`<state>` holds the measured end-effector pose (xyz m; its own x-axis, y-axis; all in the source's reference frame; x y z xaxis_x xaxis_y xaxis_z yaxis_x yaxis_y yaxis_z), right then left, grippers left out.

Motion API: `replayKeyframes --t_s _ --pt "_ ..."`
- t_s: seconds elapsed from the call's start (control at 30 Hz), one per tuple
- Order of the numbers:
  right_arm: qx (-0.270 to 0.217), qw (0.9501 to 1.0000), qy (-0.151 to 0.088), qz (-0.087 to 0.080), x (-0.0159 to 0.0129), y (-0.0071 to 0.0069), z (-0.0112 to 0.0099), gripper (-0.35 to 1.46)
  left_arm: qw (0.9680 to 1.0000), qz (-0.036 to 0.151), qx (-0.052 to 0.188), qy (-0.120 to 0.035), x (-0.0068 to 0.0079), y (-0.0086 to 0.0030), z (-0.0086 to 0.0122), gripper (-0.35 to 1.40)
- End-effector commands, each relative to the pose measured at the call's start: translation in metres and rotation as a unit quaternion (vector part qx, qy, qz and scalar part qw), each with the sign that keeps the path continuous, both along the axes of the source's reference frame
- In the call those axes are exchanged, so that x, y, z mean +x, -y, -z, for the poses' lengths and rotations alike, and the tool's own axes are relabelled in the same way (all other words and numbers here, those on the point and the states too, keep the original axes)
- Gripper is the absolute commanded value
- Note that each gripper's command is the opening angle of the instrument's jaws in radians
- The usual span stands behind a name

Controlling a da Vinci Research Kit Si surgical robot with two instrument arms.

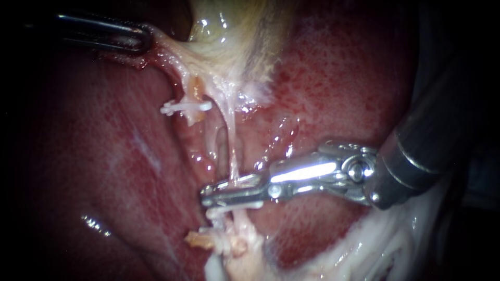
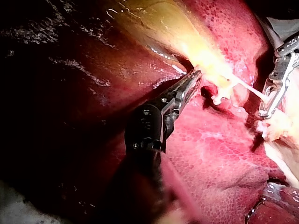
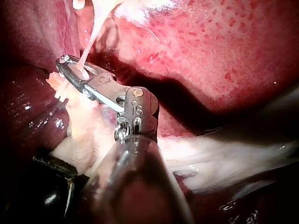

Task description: Going back second clip right tube

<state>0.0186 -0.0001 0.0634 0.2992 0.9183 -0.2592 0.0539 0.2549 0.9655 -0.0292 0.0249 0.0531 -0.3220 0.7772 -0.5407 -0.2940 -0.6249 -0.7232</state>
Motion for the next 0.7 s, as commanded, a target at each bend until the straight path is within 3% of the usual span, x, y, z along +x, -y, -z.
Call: replayKeyframes --t_s 0.03,0.07,0.17,0.2,0.27,0.4,0.47,0.53,0.7 --pt "0.0 1.0 -0.001 0.0 0.0001 0.0 0.0001 -0.35 1.0 0.0 0.0 0.0 0.0 0.0 0.0 -0.35" --pt "0.0 1.0 -0.002 0.003 0.0001 0.0 0.0002 -0.35 1.0 0.0 0.0 0.0 0.0 0.0 0.0 -0.35" --pt "-0.067 0.9974 -0.024 0.008 0.0003 0.0 0.0002 0.13 1.0 0.0 0.0 0.0 0.0 0.0001 0.0 -0.35" --pt "-0.079 0.9965 -0.024 0.005 0.0005 -0.0001 0.0002 0.31 1.0 0.0 0.0 0.0 0.0 0.0001 -0.0001 -0.35" --pt "-0.089 0.9959 -0.014 -0.005 0.0008 -0.0002 0.0001 0.43 1.0 0.0 0.0 0.0 0.0 0.0001 -0.0001 -0.35" --pt "-0.136 0.9902 0.008 -0.033 0.0008 -0.0003 -0.0002 0.5 1.0 0.0 -0.001 0.0 0.0001 0.0002 -0.0001 -0.35" --pt "-0.158 0.9869 0.016 -0.028 0.0005 -0.0004 -0.0004 0.5 1.0 0.0 -0.001 0.0 0.0001 0.0002 -0.0001 -0.35" --pt "-0.19 0.9811 0.032 -0.013 0.0001 -0.0005 -0.0008 0.5 1.0 0.0 -0.001 0.0 0.0001 0.0002 -0.0002 -0.35" --pt "-0.235 0.9712 0.041 -0.001 -0.0012 -0.0007 -0.001 0.5 1.0 0.0 -0.001 0.0 0.0001 0.0003 -0.0002 -0.35"
